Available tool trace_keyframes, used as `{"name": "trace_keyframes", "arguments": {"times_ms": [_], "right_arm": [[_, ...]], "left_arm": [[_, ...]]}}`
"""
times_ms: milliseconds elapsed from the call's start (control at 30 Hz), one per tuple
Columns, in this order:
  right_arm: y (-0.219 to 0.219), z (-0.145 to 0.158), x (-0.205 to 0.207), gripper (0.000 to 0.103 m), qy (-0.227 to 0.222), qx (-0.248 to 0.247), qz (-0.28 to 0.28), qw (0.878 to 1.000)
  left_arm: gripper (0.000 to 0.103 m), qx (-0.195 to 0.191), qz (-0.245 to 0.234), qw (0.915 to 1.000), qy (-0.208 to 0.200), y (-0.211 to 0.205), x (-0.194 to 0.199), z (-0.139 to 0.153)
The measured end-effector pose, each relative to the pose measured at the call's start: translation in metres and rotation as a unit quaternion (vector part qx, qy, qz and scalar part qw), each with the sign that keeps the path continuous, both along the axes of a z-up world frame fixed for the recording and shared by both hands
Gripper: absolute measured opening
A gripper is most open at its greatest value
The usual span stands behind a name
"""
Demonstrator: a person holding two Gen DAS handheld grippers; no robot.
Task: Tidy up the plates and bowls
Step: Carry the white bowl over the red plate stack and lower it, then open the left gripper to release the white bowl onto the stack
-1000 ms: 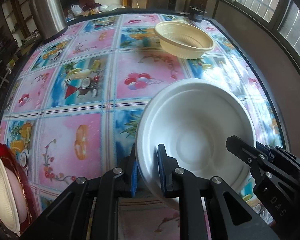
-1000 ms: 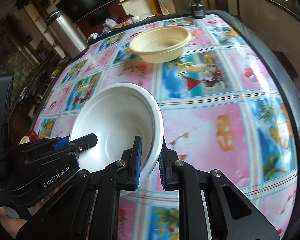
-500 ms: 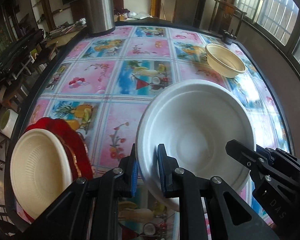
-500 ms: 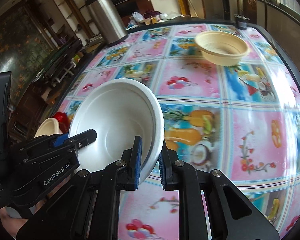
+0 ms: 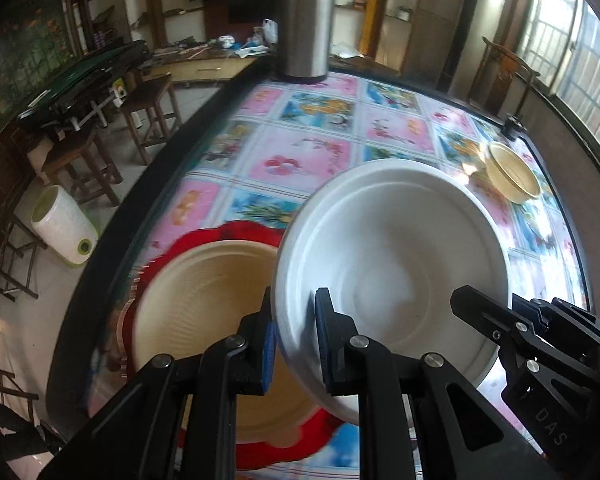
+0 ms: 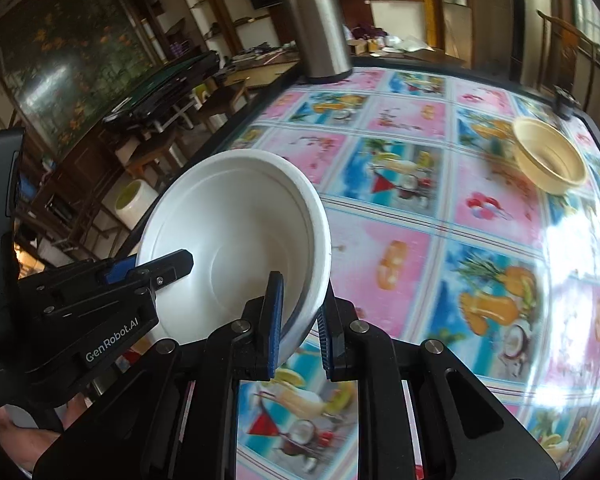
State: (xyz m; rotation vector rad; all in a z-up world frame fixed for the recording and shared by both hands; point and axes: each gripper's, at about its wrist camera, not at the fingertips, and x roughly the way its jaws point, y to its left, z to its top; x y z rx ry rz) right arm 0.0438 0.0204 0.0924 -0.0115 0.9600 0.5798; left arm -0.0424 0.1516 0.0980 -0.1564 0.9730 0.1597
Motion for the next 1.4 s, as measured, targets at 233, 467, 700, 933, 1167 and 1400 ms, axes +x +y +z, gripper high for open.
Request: {"name": "trace_keyframes", "arguments": {"times_ms": [233,467,700,933,1167,1400], "right_arm": [[0.048,-0.012,-0.006,0.016,0.012,-0.015,0.041,0.999],[0.069,-0.028,-0.013,0.016,0.026,-0.028,0.060,0.997],[0.082,-0.035,-0.014,0.016,0.028,-0.040,0.073,0.996],[0.083,-0.033,-0.012,0.017,0.026,-0.036,0.074,0.996],[0.076,-0.029,-0.012,0.019,0.023,-0.024,0.065,0.997],[0.072,-0.025,-0.013,0.020,0.019,-0.017,0.061,0.998]], "left_arm": [[0.016,0.000,0.036,0.9993,0.009,0.040,-0.014,-0.010],[0.016,-0.006,0.048,0.9985,0.024,0.057,-0.022,-0.026],[0.017,-0.009,0.056,0.9978,0.033,0.068,-0.027,-0.035],[0.017,-0.006,0.057,0.9979,0.030,0.071,-0.030,-0.037],[0.017,0.008,0.058,0.9978,0.030,0.071,-0.031,-0.036],[0.018,0.032,0.068,0.9971,0.013,0.069,-0.034,-0.027]]}}
